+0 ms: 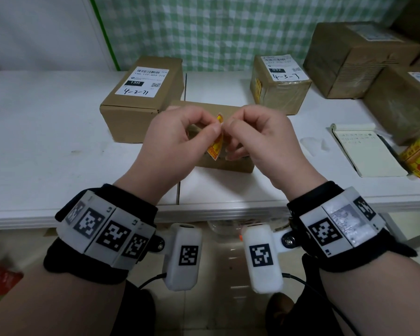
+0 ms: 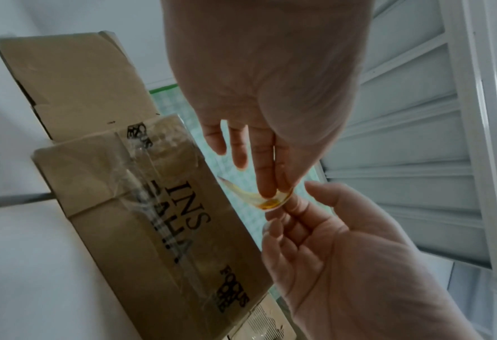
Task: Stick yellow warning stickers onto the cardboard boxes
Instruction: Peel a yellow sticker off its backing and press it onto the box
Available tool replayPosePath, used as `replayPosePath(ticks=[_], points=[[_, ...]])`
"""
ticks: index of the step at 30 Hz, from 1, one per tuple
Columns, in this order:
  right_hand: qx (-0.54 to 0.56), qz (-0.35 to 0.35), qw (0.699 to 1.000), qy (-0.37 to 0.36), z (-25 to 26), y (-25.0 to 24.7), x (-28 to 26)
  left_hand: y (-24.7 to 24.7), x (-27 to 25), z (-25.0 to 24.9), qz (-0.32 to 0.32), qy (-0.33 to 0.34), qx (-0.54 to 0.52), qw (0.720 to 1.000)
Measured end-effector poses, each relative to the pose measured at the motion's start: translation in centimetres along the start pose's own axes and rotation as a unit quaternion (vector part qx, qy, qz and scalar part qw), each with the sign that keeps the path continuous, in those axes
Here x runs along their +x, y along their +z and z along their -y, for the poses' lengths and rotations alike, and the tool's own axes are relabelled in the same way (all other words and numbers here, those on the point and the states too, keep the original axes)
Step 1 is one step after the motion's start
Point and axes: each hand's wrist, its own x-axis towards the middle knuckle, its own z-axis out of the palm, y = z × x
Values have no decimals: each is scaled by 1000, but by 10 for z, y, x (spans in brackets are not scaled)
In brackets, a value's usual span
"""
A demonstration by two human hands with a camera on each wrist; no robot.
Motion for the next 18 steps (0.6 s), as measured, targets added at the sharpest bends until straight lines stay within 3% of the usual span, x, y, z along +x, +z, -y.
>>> replayPosePath(ticks=[7, 18], points=[[-146, -8, 986, -81, 0, 1, 2, 1, 0, 2, 20, 34, 67, 997], [-20, 20, 999, -31, -2, 1, 1, 1, 0, -1, 45, -65, -158, 984]])
